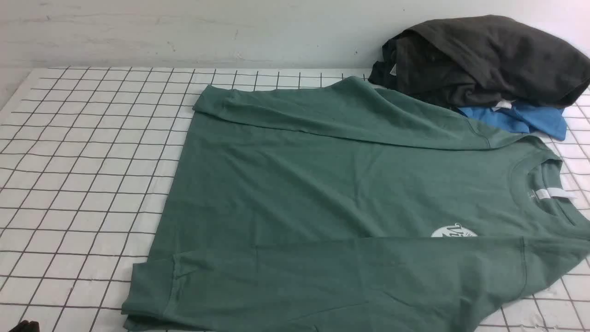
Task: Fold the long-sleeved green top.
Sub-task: Use the left arm to clamp the cuff closest to it, then use the left arm to drag and place the cuff at the centered position on the left edge of the fabric, then use the left arm to clamp the cuff farthest from it, then use the left arm to drag and drop the cuff onto the cuff closest to the left arm, then use both arms simultaneously to clamp the lower edge of the clothing fabric
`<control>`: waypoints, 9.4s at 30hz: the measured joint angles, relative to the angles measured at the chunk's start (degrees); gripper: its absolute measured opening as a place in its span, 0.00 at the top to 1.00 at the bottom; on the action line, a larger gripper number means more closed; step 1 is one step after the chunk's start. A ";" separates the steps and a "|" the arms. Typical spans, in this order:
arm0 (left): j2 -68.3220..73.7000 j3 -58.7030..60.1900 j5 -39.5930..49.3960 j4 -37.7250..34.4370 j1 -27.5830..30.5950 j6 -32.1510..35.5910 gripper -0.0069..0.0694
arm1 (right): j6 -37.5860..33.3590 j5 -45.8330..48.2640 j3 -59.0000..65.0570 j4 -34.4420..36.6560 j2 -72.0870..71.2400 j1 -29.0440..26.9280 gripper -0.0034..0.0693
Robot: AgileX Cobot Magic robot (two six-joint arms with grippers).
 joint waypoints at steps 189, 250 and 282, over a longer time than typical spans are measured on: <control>159.32 -150.20 13.90 7.29 -2.05 -17.47 0.79 | -13.12 22.76 -47.72 13.19 80.27 35.42 0.96; 97.88 -75.44 48.71 8.81 -16.46 4.47 0.24 | 1.25 23.00 -47.72 -13.70 72.17 35.42 0.96; 84.27 -45.36 22.25 21.06 -23.57 26.60 0.92 | -14.08 21.91 -47.72 0.81 71.98 35.42 0.96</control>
